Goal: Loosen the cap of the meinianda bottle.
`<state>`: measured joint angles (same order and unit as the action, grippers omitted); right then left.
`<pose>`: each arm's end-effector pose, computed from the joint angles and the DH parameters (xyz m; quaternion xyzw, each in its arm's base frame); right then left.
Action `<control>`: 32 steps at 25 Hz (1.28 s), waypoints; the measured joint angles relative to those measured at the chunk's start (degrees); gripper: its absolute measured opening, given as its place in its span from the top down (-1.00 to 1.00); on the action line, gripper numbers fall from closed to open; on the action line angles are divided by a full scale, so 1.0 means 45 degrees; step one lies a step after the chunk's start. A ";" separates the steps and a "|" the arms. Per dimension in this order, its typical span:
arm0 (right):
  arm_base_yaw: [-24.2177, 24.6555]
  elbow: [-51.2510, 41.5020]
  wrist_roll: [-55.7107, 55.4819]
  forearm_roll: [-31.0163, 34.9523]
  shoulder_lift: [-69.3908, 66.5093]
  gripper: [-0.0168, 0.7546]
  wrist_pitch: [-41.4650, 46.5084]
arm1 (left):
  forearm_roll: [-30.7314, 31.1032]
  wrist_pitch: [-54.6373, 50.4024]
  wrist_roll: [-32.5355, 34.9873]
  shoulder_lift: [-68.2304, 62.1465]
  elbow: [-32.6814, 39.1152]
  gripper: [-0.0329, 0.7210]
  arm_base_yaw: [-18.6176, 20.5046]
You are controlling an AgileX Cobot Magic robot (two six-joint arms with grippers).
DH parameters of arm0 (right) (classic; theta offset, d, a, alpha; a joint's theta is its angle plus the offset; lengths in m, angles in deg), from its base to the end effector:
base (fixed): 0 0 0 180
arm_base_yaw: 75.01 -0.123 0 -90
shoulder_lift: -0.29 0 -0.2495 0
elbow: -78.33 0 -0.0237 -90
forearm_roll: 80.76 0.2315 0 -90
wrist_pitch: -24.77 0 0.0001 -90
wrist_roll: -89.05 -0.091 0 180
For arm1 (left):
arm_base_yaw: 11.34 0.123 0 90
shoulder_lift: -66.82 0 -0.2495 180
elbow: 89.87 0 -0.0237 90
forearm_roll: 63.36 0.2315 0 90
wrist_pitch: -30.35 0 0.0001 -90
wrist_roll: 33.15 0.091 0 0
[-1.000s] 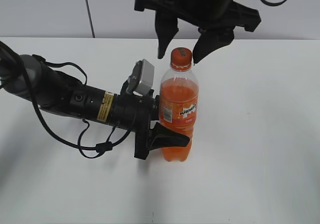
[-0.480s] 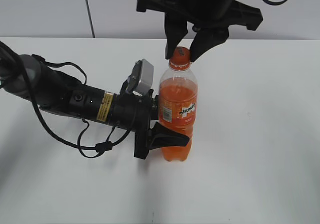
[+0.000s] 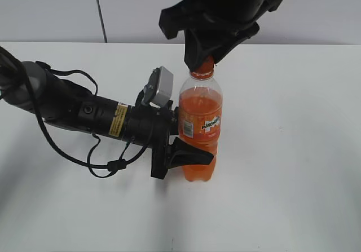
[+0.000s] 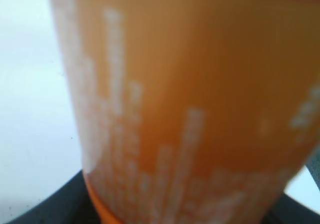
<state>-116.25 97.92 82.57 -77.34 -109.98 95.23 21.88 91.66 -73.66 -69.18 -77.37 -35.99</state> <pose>0.2580 0.2329 0.2920 -0.2895 0.9426 0.0931 0.1379 0.2842 -0.2179 0.0774 0.5781 0.5928 -0.4337 0.3553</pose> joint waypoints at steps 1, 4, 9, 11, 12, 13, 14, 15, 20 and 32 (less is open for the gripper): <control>0.0000 0.0000 0.0795 0.0000 0.0000 0.26 0.0000 | 0.0000 0.0000 0.0000 0.0000 0.0000 -0.15 0.0000; 0.0000 0.0000 0.2564 0.0000 0.0000 0.26 -0.0010 | 0.0013 0.0000 0.0000 0.0000 0.0000 -0.15 0.0000; 0.0000 0.0000 0.5414 0.0000 0.0013 0.27 -0.0010 | 0.0013 0.0013 0.0000 0.0000 0.0000 -0.15 0.0000; 0.0000 0.0000 0.6485 0.0000 0.0020 0.27 -0.0010 | 0.0025 0.0022 0.0000 0.0000 0.0000 -0.15 0.0000; 0.0000 0.0000 0.7017 0.0012 0.0028 0.28 -0.0010 | 0.0025 0.0022 0.0000 0.0000 0.0000 -0.15 0.0000; 0.0000 0.0000 0.7474 0.0035 0.0028 0.28 -0.0010 | 0.0038 0.0028 0.0012 0.0000 0.0000 -0.15 0.0000; 0.0000 0.0000 0.7925 0.0075 0.0028 0.28 -0.0010 | 0.0062 0.0038 0.0012 0.0000 0.0000 -0.15 0.0009; 0.0000 0.0000 0.8503 0.0133 0.0028 0.28 -0.0010 | 0.0095 0.0053 0.0012 0.0000 0.0000 -0.15 0.0009; 0.0000 0.0011 1.1525 0.0421 0.0036 0.28 0.0002 | 0.0344 0.0088 0.0054 0.0014 -0.0011 -0.15 0.0028; 0.0000 0.0035 1.6973 0.0560 0.0051 0.29 0.0016 | 0.0414 0.0076 0.0059 0.0037 -0.0011 -0.15 0.0038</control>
<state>-116.25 98.08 158.95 -74.82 -109.75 95.30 23.74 92.01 -73.40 -69.02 -77.43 -35.82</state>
